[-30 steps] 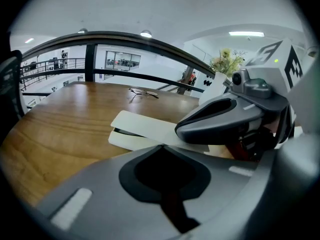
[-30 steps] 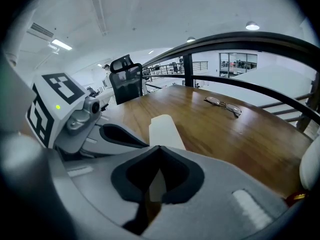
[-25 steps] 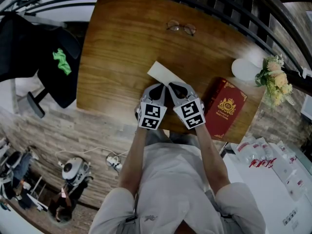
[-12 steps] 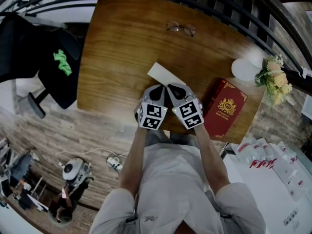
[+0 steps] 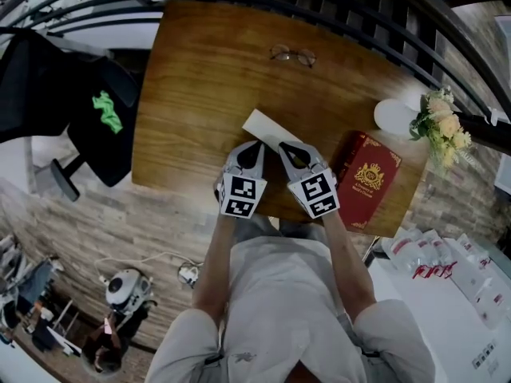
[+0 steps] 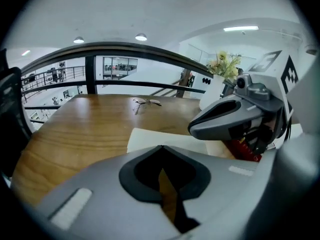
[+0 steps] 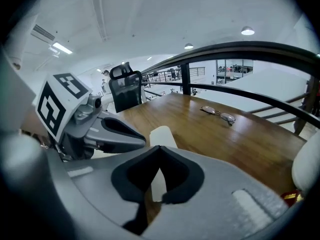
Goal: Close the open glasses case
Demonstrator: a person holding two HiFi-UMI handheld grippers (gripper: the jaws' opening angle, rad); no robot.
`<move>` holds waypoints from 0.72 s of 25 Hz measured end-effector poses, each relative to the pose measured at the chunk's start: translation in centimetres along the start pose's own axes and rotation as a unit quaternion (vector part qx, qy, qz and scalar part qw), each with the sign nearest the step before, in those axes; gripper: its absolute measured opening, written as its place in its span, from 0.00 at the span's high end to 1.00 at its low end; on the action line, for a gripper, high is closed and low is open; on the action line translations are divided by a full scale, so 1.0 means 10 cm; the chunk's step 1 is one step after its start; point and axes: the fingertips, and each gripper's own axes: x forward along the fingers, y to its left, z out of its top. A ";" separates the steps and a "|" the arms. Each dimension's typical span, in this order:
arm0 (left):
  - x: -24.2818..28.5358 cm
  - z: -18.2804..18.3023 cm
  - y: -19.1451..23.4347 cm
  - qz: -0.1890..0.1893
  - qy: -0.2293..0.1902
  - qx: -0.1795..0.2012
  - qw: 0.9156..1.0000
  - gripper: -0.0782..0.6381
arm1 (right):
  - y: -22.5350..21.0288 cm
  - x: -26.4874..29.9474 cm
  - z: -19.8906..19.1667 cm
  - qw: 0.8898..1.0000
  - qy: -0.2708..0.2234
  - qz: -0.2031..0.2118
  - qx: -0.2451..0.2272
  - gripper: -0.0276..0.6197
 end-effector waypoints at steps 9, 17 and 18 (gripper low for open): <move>-0.47 0.65 0.01 -0.002 -0.088 0.039 0.995 0.86 | -0.15 -0.54 0.43 0.995 -0.077 -0.059 0.006 0.95; -0.86 1.00 0.03 -0.006 -0.140 0.070 0.988 0.86 | -0.11 -0.96 0.67 0.986 -0.125 -0.109 0.020 0.95; -0.89 1.01 0.03 -0.007 -0.143 0.073 0.987 0.86 | -0.10 -0.99 0.69 0.985 -0.128 -0.114 0.021 0.95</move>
